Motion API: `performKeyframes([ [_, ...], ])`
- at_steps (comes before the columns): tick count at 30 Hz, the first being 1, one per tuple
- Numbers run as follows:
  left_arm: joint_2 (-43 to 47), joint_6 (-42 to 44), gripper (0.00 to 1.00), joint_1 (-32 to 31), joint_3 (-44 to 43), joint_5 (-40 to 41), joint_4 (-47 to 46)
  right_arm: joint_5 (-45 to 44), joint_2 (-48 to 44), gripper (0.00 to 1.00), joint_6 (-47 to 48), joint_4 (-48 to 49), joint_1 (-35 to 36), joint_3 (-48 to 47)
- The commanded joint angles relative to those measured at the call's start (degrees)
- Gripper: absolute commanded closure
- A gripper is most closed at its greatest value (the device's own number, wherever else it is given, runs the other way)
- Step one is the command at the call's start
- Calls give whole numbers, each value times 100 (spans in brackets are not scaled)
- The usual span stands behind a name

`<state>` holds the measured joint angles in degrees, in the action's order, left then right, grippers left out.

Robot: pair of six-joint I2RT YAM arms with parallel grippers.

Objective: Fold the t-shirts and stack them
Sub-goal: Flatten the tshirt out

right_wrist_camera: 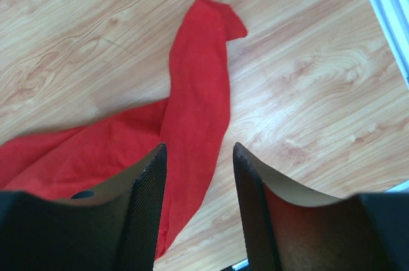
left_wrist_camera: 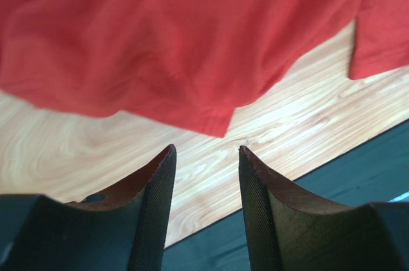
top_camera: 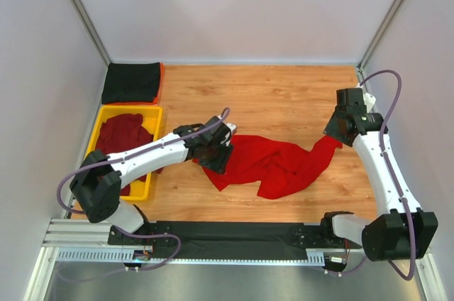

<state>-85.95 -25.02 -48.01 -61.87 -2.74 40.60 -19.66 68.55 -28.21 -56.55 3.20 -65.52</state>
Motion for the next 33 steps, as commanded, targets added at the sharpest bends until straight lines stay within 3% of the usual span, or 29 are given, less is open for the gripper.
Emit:
performKeyframes([
  [1,-123,251,48,-322,-298,-103,-632,670,-341,51,-97,22,-21,65],
  [5,-457,462,48,-876,-721,150,-861,2077,-746,50,-369,171,-21,766],
  [9,-974,559,48,-1140,-958,266,-835,2932,-1221,50,-887,556,-4,1760],
  [10,-1089,481,48,-1175,-1142,674,-678,3046,-1326,50,-1045,619,14,1953],
  [14,-1144,-20,49,-1149,-978,1276,-201,3065,-1669,50,-1248,760,180,2560],
  [21,-440,-197,46,-842,113,618,-931,2669,-1521,50,-1240,891,497,2728],
  [29,-818,190,46,-868,-36,160,-1273,2266,-1213,49,-1099,909,497,2623],
  [33,-739,540,44,-1166,-290,483,-1291,2247,-1195,49,-1047,1006,488,2711],
])
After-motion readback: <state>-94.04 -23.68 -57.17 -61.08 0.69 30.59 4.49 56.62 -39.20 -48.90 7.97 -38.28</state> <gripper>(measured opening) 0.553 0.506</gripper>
